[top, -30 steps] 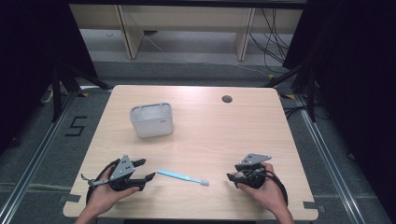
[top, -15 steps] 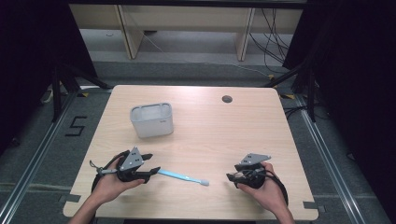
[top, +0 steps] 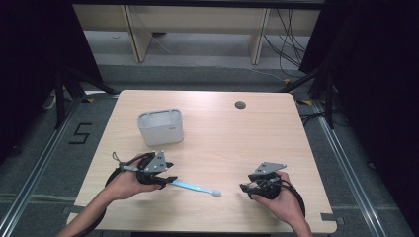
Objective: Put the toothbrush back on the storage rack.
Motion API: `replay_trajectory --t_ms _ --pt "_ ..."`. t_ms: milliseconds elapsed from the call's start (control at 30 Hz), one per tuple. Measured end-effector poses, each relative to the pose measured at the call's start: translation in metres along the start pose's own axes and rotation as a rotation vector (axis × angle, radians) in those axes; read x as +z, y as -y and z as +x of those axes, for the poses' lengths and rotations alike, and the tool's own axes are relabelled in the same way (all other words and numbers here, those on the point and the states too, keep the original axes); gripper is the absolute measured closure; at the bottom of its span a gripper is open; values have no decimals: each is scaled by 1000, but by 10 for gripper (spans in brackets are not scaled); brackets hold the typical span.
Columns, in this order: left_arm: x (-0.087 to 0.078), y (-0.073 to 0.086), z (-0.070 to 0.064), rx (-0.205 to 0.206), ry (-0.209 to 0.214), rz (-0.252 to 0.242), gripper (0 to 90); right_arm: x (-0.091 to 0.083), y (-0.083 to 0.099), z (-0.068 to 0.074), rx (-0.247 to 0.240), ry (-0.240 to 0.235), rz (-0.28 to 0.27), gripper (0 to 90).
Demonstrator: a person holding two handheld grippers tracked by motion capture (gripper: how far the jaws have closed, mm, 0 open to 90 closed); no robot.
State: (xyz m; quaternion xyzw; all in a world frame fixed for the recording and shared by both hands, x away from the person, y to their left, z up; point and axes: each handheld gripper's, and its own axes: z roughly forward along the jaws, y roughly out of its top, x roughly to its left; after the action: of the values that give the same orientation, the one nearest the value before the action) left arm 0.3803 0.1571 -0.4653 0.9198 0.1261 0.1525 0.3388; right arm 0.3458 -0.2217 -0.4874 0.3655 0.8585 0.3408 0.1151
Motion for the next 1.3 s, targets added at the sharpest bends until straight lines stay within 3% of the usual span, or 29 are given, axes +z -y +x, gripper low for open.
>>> replay_trajectory --t_ms 200,233,333,367,533,767,800,900,933,1033,1100,1167,1200,1300 --pt "10 -17 8 60 72 89 568 2 2 0 -7 -1 -8 493" --pt "13 -20 9 62 77 99 583 2 1 -2 -36 3 -10 494" --pt "19 -27 9 100 110 155 590 2 1 0 -19 -5 1 493" --pt "21 -28 8 90 120 156 594 2 1 -1 -37 -12 8 493" --pt "31 -38 8 207 182 264 631 1 1 1 -22 -15 19 493" --pt "42 -46 10 310 284 366 663 2 1 0 -29 -17 22 493" --pt "43 -46 9 306 299 374 669 4 1 1 -29 -16 8 492" --pt "46 -49 8 348 326 408 676 4 1 0 -38 -21 6 492" --pt "47 -48 5 329 336 398 678 3 0 1 -26 -27 13 493" --pt "50 -50 1 358 360 415 682 1 0 1 -21 -26 28 493" --pt "52 -51 0 382 360 431 685 2 0 3 -5 -28 31 492" --pt "54 -53 0 413 361 447 691 3 0 2 -33 -25 25 492" --pt "56 -55 -1 409 369 441 694 5 0 1 -48 -21 2 493" --pt "59 -59 -4 414 378 441 700 4 0 1 -36 -24 10 493"
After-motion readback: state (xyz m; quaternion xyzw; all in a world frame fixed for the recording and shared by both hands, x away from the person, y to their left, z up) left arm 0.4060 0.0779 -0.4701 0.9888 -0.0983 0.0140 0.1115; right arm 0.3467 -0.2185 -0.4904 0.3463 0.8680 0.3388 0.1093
